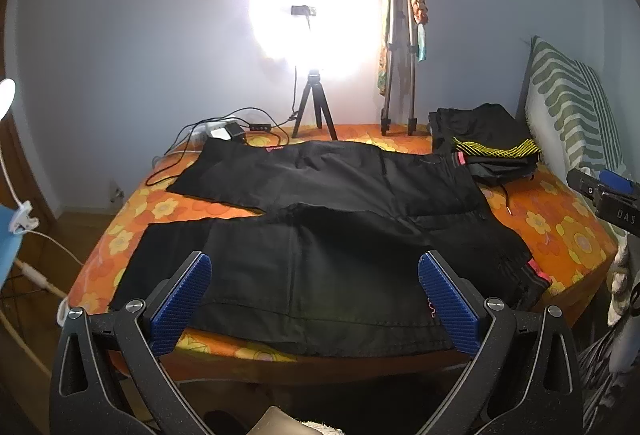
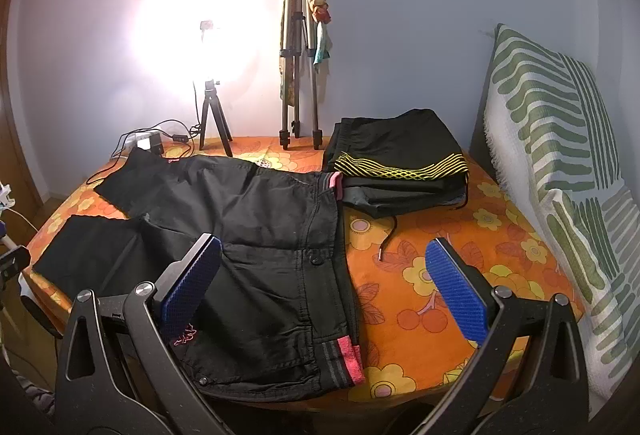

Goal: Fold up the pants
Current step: 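Move both tools toward the trouser leg hems at the bed edge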

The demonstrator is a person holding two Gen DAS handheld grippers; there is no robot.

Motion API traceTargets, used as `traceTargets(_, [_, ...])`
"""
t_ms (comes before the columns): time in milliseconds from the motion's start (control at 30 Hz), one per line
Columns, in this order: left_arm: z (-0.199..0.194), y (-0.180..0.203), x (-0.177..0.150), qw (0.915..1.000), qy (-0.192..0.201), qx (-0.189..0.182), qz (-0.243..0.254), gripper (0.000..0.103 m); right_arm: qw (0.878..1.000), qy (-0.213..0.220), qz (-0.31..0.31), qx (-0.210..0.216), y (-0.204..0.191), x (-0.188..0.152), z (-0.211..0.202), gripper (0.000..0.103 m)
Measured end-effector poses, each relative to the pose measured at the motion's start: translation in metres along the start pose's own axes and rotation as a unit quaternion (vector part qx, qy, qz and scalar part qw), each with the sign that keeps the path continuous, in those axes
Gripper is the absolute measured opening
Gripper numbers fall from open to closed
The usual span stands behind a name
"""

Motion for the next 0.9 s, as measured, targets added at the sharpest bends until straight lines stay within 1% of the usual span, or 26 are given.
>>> traceTargets(367, [0.003,-0.004,0.001,1.0000,0.000,0.001,-0.009,0.103,1.000,0.000,-0.006,0.005,-0.008,-0.002,0.002,0.103])
traceTargets(500, [0.007,-0.009,0.002,0.9999,0.001,0.008,-0.009,0.103,1.000,-0.008,-0.004,0.009,-0.008,-0.004,0.008,0.103])
traceTargets(600, [0.011,-0.022,0.006,0.9996,0.006,0.023,-0.017,0.103,1.000,-0.007,-0.006,0.015,-0.008,-0.002,0.012,0.103])
traceTargets(667, [0.014,-0.032,0.008,0.9993,0.004,0.025,-0.028,0.103,1.000,-0.005,-0.006,0.017,-0.008,0.001,0.015,0.103])
traceTargets(867, [0.018,-0.060,0.018,0.9982,0.005,0.037,-0.047,0.103,1.000,0.024,-0.011,0.008,-0.003,0.014,0.023,0.103])
traceTargets(900, [0.019,-0.064,0.018,0.9982,0.001,0.036,-0.049,0.103,1.000,0.025,-0.012,0.012,-0.004,0.015,0.024,0.103])
Point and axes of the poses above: each gripper's, at about its wrist camera, not at the fingertips, and z roughly the way its jaws point, y to its right, x to its top, the point moved 10 cm from there along z, roughly the way its jaws point, and after that the axes turned 8 degrees about -x, right-handed, at the moved point
